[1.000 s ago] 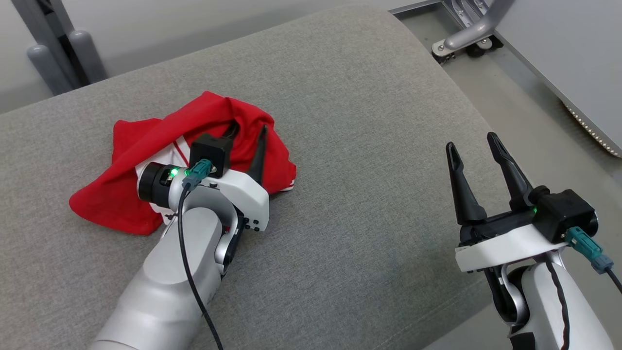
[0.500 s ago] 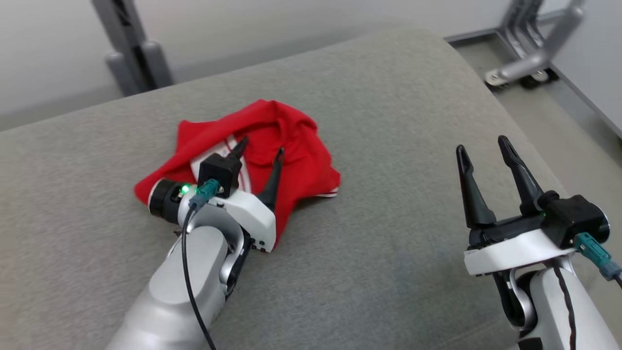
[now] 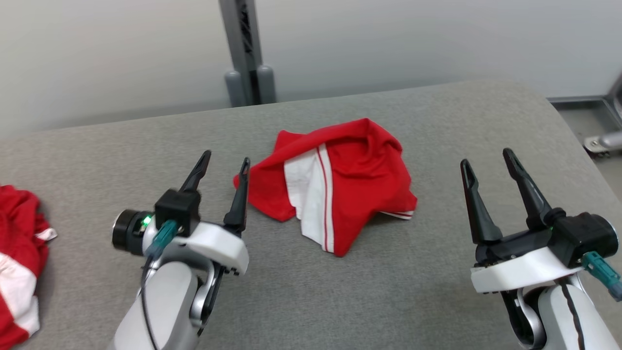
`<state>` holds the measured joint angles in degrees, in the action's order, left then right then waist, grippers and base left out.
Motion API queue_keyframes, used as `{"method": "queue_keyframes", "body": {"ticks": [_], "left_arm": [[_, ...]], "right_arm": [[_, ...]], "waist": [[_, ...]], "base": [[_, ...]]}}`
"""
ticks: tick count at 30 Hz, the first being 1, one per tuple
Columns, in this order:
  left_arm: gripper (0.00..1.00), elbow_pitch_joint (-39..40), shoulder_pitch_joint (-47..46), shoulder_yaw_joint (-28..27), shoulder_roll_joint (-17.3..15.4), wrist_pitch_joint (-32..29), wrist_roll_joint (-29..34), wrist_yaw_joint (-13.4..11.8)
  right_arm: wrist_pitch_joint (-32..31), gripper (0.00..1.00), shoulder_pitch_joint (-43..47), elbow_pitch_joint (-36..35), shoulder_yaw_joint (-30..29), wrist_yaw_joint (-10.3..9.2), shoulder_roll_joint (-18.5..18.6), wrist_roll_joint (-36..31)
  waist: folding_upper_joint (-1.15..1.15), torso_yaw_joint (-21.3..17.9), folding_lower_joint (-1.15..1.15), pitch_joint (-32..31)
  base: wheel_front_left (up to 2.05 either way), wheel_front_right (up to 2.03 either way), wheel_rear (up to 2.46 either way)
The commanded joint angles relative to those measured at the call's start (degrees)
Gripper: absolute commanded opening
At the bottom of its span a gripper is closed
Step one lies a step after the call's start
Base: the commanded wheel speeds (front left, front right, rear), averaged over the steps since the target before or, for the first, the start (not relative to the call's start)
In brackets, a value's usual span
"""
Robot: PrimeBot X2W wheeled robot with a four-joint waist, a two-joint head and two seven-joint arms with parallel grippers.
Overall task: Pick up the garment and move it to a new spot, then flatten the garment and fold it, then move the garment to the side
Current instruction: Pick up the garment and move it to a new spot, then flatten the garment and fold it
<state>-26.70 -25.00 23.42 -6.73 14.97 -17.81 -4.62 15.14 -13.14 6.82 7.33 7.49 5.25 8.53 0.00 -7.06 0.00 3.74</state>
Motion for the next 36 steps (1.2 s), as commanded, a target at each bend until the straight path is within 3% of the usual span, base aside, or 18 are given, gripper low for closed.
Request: {"method": "queue_keyframes", "body": {"ticks": [1, 5, 12, 20, 26, 36], "left_arm": [[1.00, 1.79, 1.93, -1.36, -0.27, 0.15, 0.67, -0.51], [1.00, 8.40, 9.58, -7.79, 0.22, 0.15, 2.77, -1.59], [1.00, 13.75, 18.59, -14.90, 2.75, 0.16, 6.10, -1.00], [1.00, 13.67, 18.94, -14.37, 3.73, 0.15, 7.63, 0.15], [1.00, 12.40, 18.38, -10.99, 3.76, 0.16, 6.44, -0.69], [1.00, 11.00, 15.36, -7.01, 3.77, 0.16, 2.33, -2.49]], "right_arm": [[0.18, 1.00, 0.84, 0.15, 0.03, 0.01, 0.57, -0.15], [0.18, 1.00, 1.61, 0.68, 1.39, 0.01, 1.27, -0.48], [0.17, 1.00, 2.85, 2.19, 3.01, 0.01, 1.85, -0.42], [0.17, 1.00, 1.96, 5.68, 4.85, 0.01, 1.83, -1.03], [0.17, 1.00, -2.61, 17.13, 7.23, 0.01, 1.73, -4.16], [0.17, 1.00, -12.28, 28.15, 7.50, 0.01, 2.37, -7.62]], "waist": [[0.00, 2.36, 0.00, -1.55], [0.00, 4.17, 0.00, -2.25], [0.00, 6.31, 0.00, -3.16], [0.00, 8.83, 0.00, -2.86], [0.00, 10.94, 0.00, -1.20], [0.00, 15.36, 0.00, 3.59]], "base": [[0.00, 0.00, 0.00], [0.00, 0.00, 0.00], [0.00, 0.00, 0.00], [0.00, 0.00, 0.00], [0.00, 0.00, 0.00], [0.00, 0.00, 0.00]]}}
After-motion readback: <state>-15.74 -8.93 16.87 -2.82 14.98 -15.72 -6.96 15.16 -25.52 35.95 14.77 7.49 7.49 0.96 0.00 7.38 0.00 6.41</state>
